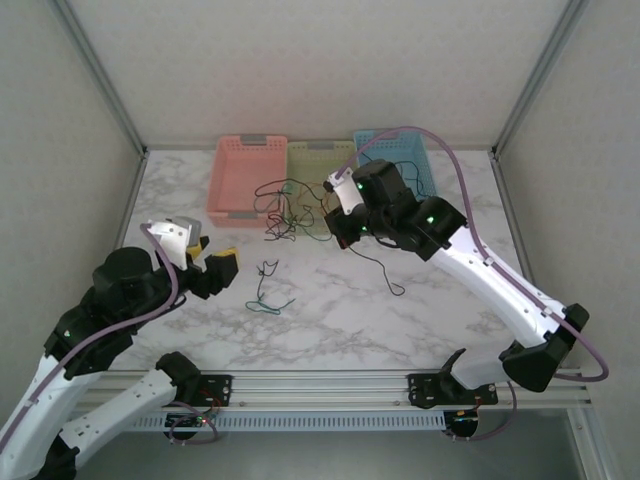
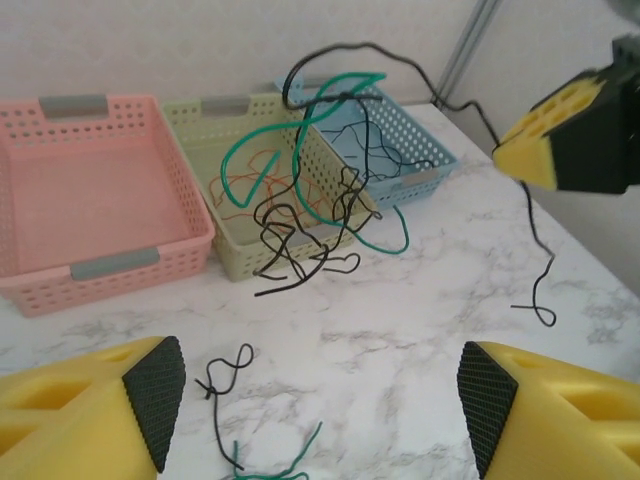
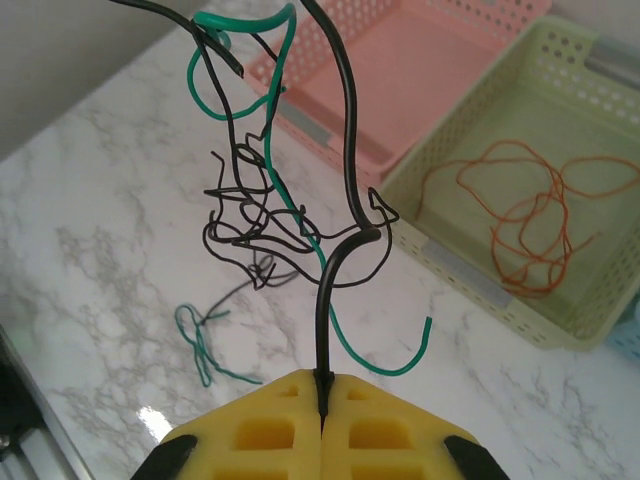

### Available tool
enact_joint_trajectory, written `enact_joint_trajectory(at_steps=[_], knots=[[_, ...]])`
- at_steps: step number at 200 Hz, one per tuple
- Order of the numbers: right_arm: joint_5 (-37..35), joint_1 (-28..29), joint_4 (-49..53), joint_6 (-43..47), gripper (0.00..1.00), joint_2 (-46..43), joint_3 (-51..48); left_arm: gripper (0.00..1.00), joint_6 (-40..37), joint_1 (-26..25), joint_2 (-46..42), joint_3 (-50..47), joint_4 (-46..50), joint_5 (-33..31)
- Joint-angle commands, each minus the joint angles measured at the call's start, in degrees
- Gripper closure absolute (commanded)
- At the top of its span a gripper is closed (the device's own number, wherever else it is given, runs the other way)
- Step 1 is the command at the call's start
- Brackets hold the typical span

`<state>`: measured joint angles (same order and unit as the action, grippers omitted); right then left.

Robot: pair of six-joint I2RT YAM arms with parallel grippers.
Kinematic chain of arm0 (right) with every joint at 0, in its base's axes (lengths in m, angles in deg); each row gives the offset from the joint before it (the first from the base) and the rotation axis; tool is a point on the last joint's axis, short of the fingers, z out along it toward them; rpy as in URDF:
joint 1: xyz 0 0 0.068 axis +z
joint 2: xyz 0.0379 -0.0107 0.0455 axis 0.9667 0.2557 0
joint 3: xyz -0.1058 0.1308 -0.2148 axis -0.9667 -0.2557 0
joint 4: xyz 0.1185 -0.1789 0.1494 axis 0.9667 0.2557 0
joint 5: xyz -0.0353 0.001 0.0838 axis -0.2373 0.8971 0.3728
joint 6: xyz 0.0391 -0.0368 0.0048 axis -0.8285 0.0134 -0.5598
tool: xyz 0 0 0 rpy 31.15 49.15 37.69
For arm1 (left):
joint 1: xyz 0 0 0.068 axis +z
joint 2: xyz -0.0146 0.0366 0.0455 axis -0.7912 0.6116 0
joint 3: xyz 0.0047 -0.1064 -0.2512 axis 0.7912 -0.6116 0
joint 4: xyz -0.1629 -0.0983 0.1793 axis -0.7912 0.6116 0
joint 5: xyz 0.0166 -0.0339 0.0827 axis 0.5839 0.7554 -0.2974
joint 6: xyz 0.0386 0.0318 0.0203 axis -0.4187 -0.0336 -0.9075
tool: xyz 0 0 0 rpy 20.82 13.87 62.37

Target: Untangle the cables

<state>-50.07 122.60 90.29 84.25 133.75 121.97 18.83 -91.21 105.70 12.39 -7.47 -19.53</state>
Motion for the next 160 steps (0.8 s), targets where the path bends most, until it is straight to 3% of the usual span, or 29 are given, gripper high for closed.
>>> enact_joint_trajectory(at_steps=[1,46,65,160], knots=[[5.0,0.6,-2.5,1.9,1.0,-1.8,3.2,0.25,-5.4,-0.5,-0.4,-0.4,2.2,0.1],[12.5,0.6,-4.6,4.4,1.0,-3.5,4.2,0.25,-3.6,-0.5,-1.8,-1.2,-1.3,5.7],[15.3,0.6,-5.4,5.3,1.0,-4.4,4.2,0.25,-3.1,-0.5,-2.6,-2.7,-2.1,4.5],[15.6,0.5,-2.9,6.0,1.0,-2.0,7.4,0.28,-0.4,-0.4,1.4,-10.7,-12.2,11.7]])
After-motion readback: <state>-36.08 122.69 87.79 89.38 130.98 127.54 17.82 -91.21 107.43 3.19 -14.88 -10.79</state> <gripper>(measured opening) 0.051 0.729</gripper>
